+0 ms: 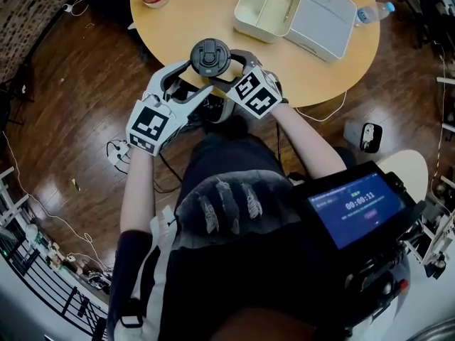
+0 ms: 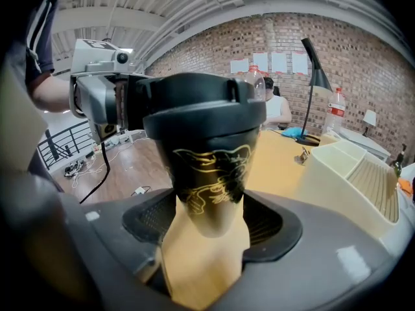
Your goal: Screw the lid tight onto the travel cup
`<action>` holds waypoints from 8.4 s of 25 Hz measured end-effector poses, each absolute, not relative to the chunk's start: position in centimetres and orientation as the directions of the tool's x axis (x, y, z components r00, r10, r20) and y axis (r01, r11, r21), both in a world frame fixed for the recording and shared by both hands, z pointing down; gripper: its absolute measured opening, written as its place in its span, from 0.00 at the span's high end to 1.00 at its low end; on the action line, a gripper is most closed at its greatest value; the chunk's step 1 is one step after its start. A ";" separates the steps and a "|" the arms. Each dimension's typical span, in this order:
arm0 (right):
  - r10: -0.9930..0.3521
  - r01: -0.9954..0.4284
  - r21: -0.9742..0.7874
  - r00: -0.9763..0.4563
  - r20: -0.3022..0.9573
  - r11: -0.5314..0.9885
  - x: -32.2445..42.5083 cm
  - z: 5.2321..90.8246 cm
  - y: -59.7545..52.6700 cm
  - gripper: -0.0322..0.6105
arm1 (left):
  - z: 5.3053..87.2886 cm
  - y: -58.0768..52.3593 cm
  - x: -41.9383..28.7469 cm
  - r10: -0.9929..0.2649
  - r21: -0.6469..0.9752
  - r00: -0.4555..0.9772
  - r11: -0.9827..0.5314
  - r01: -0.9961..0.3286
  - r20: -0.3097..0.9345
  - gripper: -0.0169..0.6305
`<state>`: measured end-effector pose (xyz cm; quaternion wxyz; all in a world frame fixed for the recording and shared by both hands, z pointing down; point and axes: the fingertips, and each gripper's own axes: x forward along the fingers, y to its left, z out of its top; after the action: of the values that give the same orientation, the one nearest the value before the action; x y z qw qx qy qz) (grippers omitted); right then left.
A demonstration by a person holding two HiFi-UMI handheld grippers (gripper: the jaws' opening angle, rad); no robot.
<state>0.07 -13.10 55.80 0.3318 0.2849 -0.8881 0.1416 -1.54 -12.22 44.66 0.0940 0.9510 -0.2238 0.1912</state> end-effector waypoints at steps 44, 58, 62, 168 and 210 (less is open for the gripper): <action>-0.406 -0.588 -0.050 -0.615 0.676 0.808 0.2 56.0 -12.8 0.46 | 44.1 -11.6 -1.8 -0.504 0.064 0.766 -0.818 -0.572 0.399 0.53; -0.397 -0.585 -0.046 -0.604 0.692 0.810 0.3 56.4 -12.7 0.46 | 44.7 -13.0 -2.0 -0.519 0.024 0.764 -0.821 -0.570 0.383 0.63; -0.393 -0.582 -0.045 -0.603 0.694 0.812 0.4 56.3 -12.6 0.46 | 44.8 -12.7 -1.7 -0.578 0.031 0.709 -0.766 -0.642 0.405 0.63; -0.507 -0.594 -0.034 -0.713 0.485 0.804 1.2 44.4 -5.5 0.94 | 31.0 -1.2 -8.1 -0.686 -0.197 0.679 -0.727 -0.658 0.262 0.97; -0.765 -0.788 -0.014 -0.602 0.228 0.616 4.0 30.4 18.9 0.94 | 29.7 18.1 -1.4 -0.416 -0.042 0.889 -0.908 -0.416 0.189 0.97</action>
<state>4.03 18.88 30.41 0.1001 0.4347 -0.8932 0.0568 -1.43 18.11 29.69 -0.0002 0.9719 -0.2142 0.0972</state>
